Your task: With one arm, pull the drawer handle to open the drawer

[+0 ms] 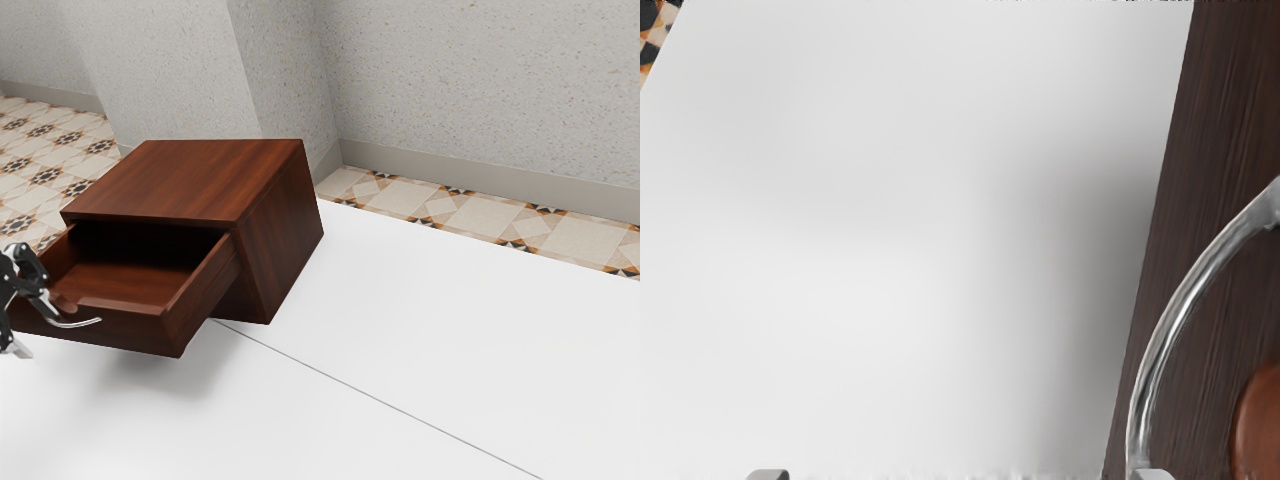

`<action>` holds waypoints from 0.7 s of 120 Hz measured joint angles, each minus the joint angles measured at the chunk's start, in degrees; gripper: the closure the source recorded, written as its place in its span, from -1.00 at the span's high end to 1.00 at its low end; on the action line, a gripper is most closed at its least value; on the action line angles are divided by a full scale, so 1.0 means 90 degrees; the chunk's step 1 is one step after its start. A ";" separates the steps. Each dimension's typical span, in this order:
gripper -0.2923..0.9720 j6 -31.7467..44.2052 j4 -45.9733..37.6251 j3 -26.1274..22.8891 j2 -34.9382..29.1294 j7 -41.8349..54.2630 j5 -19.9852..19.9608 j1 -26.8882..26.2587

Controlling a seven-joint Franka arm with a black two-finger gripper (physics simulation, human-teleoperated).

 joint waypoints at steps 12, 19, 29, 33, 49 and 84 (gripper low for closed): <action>0.12 -0.0163 0.0233 -0.0070 0.0004 -0.0006 0.0000 0.0000; 0.12 -0.0278 0.0474 -0.0117 0.0061 -0.0009 0.0000 -0.0005; 0.13 -0.0467 0.0914 -0.0183 0.0275 -0.0014 -0.0002 -0.0034; 0.13 -0.0556 0.1154 -0.0237 0.0425 -0.0016 -0.0008 -0.0052; 0.22 -0.0850 0.2489 -0.0342 0.1527 -0.0056 -0.0054 -0.0709; 0.42 -0.1134 0.4278 -0.0254 0.3504 -0.0339 -0.0726 -0.1983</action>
